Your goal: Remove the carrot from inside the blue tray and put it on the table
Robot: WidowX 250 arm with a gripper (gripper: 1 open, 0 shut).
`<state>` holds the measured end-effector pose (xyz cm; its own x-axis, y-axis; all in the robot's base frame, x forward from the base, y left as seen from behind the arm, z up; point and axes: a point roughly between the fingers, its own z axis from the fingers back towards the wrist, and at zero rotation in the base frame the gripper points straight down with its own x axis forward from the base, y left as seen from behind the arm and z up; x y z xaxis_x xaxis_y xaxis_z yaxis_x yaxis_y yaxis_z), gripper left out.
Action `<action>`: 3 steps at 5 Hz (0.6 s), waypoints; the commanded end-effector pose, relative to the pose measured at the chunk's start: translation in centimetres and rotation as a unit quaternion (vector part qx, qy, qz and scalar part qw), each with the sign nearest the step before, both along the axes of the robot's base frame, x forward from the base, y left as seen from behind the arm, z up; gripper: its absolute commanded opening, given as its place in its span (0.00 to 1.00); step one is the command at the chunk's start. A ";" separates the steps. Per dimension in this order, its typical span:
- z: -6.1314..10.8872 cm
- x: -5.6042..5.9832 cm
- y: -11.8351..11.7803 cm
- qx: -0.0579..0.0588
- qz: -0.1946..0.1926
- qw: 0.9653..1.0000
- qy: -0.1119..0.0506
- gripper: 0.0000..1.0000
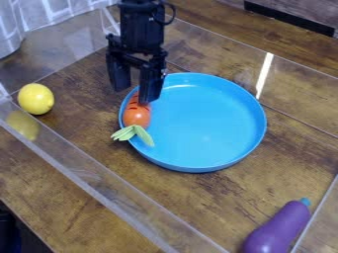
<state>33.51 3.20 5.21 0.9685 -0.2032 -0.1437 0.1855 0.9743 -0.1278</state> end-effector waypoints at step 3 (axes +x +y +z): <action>-0.6 0.7 -0.2 0.010 -0.017 1.000 -0.014 0.00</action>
<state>33.82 2.93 3.60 0.9612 -0.2301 -0.1525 0.2139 0.9700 -0.1153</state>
